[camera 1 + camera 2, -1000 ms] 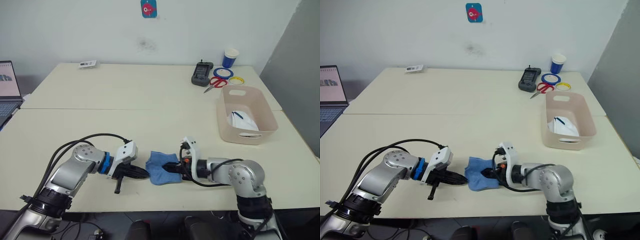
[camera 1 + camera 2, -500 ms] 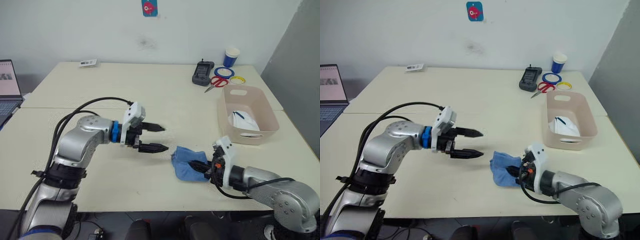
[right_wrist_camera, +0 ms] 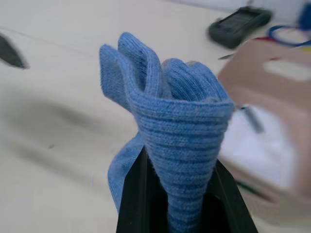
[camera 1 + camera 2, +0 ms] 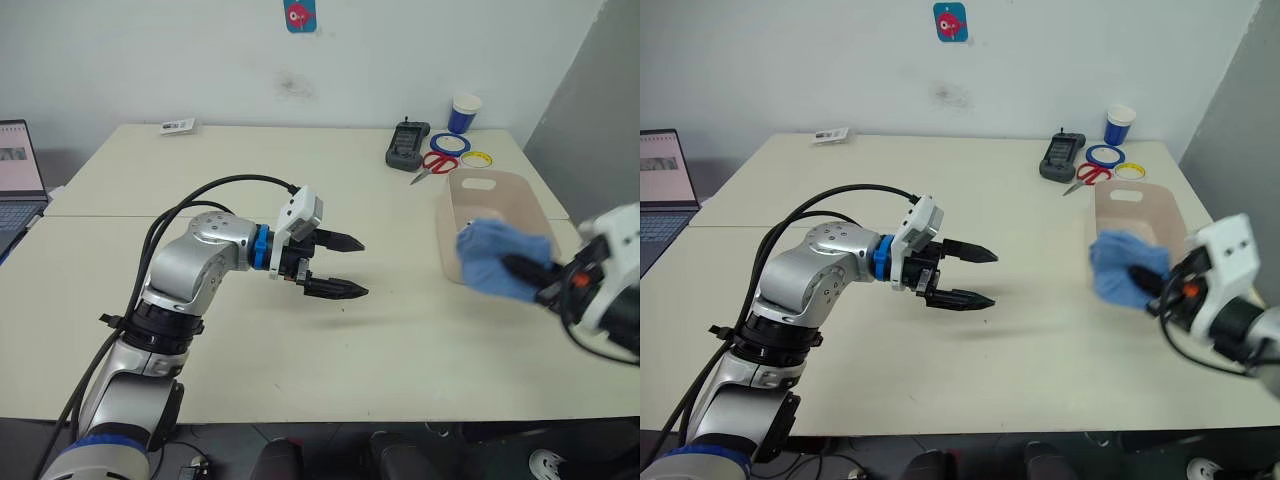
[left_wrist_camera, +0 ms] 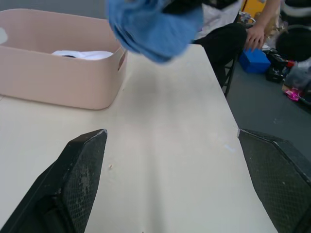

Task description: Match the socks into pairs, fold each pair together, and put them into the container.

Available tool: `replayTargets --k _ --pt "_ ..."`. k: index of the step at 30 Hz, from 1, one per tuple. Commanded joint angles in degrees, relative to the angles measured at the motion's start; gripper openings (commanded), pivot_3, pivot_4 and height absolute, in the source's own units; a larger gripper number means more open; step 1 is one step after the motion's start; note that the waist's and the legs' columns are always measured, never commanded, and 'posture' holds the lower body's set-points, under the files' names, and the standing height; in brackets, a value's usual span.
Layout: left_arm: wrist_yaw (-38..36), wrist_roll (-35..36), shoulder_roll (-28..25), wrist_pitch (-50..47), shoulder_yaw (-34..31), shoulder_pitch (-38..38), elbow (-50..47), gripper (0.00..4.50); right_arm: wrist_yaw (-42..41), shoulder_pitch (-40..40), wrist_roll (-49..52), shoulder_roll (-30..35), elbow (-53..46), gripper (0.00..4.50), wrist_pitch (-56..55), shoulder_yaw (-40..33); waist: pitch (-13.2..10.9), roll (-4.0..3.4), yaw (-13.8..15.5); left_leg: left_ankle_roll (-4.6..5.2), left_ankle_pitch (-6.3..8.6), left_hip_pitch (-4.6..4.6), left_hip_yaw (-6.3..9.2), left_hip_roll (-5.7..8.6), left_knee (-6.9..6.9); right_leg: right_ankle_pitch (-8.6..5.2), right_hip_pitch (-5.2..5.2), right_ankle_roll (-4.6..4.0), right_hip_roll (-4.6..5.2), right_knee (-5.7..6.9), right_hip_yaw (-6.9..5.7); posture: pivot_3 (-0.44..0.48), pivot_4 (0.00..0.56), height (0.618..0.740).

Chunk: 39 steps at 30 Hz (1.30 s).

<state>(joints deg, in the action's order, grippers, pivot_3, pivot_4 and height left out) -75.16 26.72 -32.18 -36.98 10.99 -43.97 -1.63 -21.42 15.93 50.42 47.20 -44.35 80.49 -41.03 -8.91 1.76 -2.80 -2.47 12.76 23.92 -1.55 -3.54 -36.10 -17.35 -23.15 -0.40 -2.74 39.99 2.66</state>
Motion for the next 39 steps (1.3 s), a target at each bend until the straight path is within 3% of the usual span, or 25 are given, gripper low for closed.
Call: replayTargets --k 1,4,7,10,14,17,21,29,36,39 --pt "-0.22 2.03 0.82 -1.03 -0.01 -1.98 -2.85 4.48 -5.06 1.04 -15.72 15.22 9.51 0.00 -19.12 12.88 -0.22 -0.30 -0.08 0.00 0.00 0.00 -0.04 0.02 -0.03 0.00 -0.01 0.00 0.00 -0.01 0.07 0.000 0.150 0.732" --pt "0.13 2.25 1.30 -1.57 -0.10 -2.27 -3.53 4.48 -8.81 2.67 -27.00 21.69 19.19 0.00 -34.54 24.71 -0.29 -0.17 -0.06 0.00 0.00 -0.01 -0.09 -0.03 -0.01 0.00 -0.02 0.00 0.02 -0.06 0.08 0.000 0.150 0.732" --pt "0.83 2.32 1.62 -1.60 -0.15 -2.30 -3.88 4.48 -12.34 9.02 -39.27 23.22 30.88 0.00 -49.30 37.86 -0.32 -0.19 -0.39 0.00 0.00 -0.02 -0.12 -0.05 -0.02 0.00 -0.03 0.00 0.02 -0.06 0.16 0.000 0.150 0.732" --pt "1.54 2.23 1.62 -1.55 -0.20 -1.50 -4.84 4.48 -16.27 17.53 -51.08 20.54 44.49 0.00 -63.69 49.37 -0.46 -0.33 -0.49 -0.01 -0.01 -0.04 -0.19 -0.02 -0.05 0.00 -0.05 0.00 0.02 -0.03 0.21 0.000 0.150 0.732" --pt "2.35 2.42 1.31 -1.90 -0.42 -0.54 -6.05 4.48 -18.14 25.11 -60.92 16.10 59.62 0.00 -75.62 56.82 -0.51 -0.35 -0.29 -0.02 -0.02 -0.03 -0.22 -0.06 -0.05 0.00 -0.07 0.00 0.02 -0.02 0.25 0.000 0.150 0.732" --pt "3.07 2.66 1.21 -2.27 -0.63 -0.01 -6.82 4.48 -20.70 28.02 -62.96 12.74 66.10 0.00 -79.22 58.32 -0.53 -0.34 0.02 -0.11 -0.07 -0.02 -0.23 -0.05 -0.04 0.01 -0.07 -0.02 0.05 -0.02 0.24 0.000 0.150 0.732" --pt "3.61 2.65 0.87 -2.35 -0.66 1.09 -7.94 4.48 -26.57 28.45 -63.15 11.37 66.46 0.00 -80.09 57.82 -0.54 -0.36 0.55 -0.22 -0.12 0.00 -0.23 -0.05 -0.04 0.02 -0.07 -0.03 0.06 -0.01 0.24 0.000 0.150 0.732" --pt "3.59 1.91 0.45 -1.12 -0.14 1.94 -7.46 4.50 -42.78 29.11 -57.31 13.29 57.60 2.71 -69.96 54.21 -0.54 -0.37 0.93 -0.15 -0.09 -0.05 -0.16 -0.06 -0.09 0.04 -0.04 -0.07 0.07 0.10 0.16 0.000 0.150 0.732" --pt "2.74 1.62 0.21 -0.61 0.13 1.89 -6.80 4.50 -53.60 32.93 -50.69 17.20 50.61 2.71 -57.29 49.37 -0.60 -0.47 1.02 -0.04 -0.02 -0.02 -0.14 -0.06 -0.29 0.04 -0.03 -0.08 0.09 0.20 0.13 0.000 0.150 0.732" --pt "2.42 1.70 -0.34 -0.44 0.03 2.38 -6.96 4.50 -54.02 33.91 -48.17 18.09 49.28 2.71 -51.50 46.79 -0.60 -0.47 1.02 -0.02 -0.01 -0.02 -0.11 -0.07 -0.31 0.04 -0.03 -0.08 0.09 0.22 0.10 0.000 0.150 0.732"
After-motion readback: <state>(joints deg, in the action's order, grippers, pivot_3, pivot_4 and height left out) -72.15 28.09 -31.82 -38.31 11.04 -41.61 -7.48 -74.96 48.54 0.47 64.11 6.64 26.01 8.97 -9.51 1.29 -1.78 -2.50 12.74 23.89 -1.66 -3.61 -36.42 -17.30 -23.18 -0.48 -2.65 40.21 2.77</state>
